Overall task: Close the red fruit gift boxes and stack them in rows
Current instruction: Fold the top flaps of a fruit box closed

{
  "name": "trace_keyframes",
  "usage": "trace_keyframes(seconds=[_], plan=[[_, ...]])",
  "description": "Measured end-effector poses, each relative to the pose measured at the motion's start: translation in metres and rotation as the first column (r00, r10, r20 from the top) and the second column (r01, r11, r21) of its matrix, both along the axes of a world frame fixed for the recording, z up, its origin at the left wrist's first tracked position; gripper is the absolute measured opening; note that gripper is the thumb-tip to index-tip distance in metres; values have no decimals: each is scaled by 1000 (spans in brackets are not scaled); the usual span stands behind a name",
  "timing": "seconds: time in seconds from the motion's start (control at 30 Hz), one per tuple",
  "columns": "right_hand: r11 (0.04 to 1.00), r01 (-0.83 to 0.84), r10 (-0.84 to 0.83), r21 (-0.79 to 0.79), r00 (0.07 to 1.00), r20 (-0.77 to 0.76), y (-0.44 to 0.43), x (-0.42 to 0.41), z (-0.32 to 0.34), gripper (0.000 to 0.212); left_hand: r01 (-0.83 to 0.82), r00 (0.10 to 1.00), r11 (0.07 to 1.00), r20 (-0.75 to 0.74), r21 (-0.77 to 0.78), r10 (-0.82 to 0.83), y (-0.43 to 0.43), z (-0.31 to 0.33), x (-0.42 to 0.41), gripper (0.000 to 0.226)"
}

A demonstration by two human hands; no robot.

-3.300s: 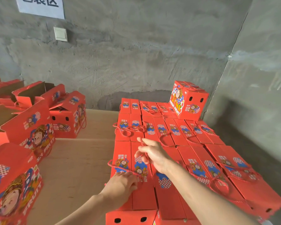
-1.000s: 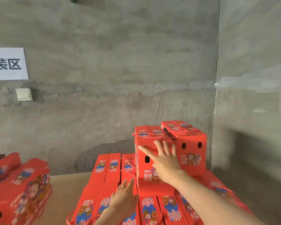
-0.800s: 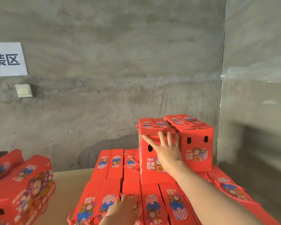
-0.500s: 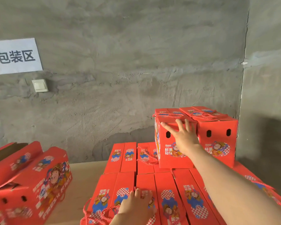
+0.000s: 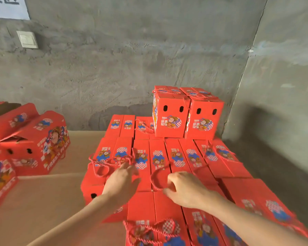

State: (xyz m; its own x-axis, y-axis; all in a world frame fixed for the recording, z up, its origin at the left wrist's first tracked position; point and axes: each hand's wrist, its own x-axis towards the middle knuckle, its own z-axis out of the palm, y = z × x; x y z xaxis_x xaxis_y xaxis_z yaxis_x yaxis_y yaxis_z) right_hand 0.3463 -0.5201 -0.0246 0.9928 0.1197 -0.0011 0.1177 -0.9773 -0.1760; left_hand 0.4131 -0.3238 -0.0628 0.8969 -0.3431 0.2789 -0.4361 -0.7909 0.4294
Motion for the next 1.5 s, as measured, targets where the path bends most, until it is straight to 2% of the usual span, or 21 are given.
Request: trace_keyframes(seconds=[0.03,0.2,0.3,0.37,0.43,0.53,0.6,0.67,0.77,0.83,0.9,0.97,1.0,1.03,1.07,1.13,1.17,1.23,1.3,1.4,1.5], plan=[[1000,17,-18,-13,999,-49,0,-17,-3,37,22,999,999,-26,-45,-23,8,2,-17,6],[997,69,-62,18,963,-263,-9,-76,2,38,143,965,988,-213,-55,-151,26,-10,-90,27],[999,31,-21,20,921,-390,-4,-103,4,42,113,951,993,-291,18,-103,30,-27,-113,45],[1000,13,-18,-17,936,-350,8,-115,-5,42,0,938,999,-347,-33,-12,33,-32,-118,55],[999,-9,-3,-42,960,-279,23,-119,-14,33,-56,928,996,-372,-70,26,33,-32,-121,45],[998,-5,-13,-61,959,-284,41,-116,-12,23,-35,933,999,-358,7,35,28,-28,-125,32],[996,71,-51,48,941,-335,45,-115,-7,17,-55,947,997,-314,56,69,24,-29,-127,26],[946,210,-88,249,901,-425,44,-117,0,18,-106,960,993,-255,51,116,25,-30,-130,17],[848,342,-71,405,831,-552,46,-127,9,17,-100,972,986,-223,-131,69,24,-31,-136,17],[810,358,-2,464,793,-609,52,-132,14,26,-131,942,907,-335,-401,-12,18,-21,-145,21],[679,372,71,634,826,-560,61,-132,22,26,-208,899,678,-411,-705,-152,10,5,-150,28],[480,372,68,795,887,-456,69,-128,35,23,-185,911,485,-334,-855,-241,8,42,-151,30],[409,354,52,841,911,-408,72,-125,41,26,-103,931,480,-254,-871,-261,9,61,-151,29],[375,332,43,865,926,-374,76,-122,45,27,8,942,529,-171,-849,-290,11,77,-152,28],[358,310,57,881,934,-352,80,-122,49,27,134,943,632,-98,-764,-318,14,87,-153,29],[289,315,143,904,920,-366,86,-123,51,26,304,949,845,62,-440,-309,22,90,-155,30],[237,344,189,909,901,-390,87,-123,52,24,298,953,899,148,-321,-263,25,84,-153,29],[170,421,205,891,869,-450,85,-123,60,21,148,978,919,192,-364,-82,33,71,-148,22],[144,491,91,859,858,-505,79,-116,73,21,-8,995,906,87,-423,49,44,53,-141,19],[259,521,-64,813,850,-524,81,-107,90,19,75,988,969,-113,-235,-104,52,9,-143,25],[287,501,-180,817,865,-467,94,-100,105,18,202,974,942,-49,-268,-223,54,-9,-154,22]])
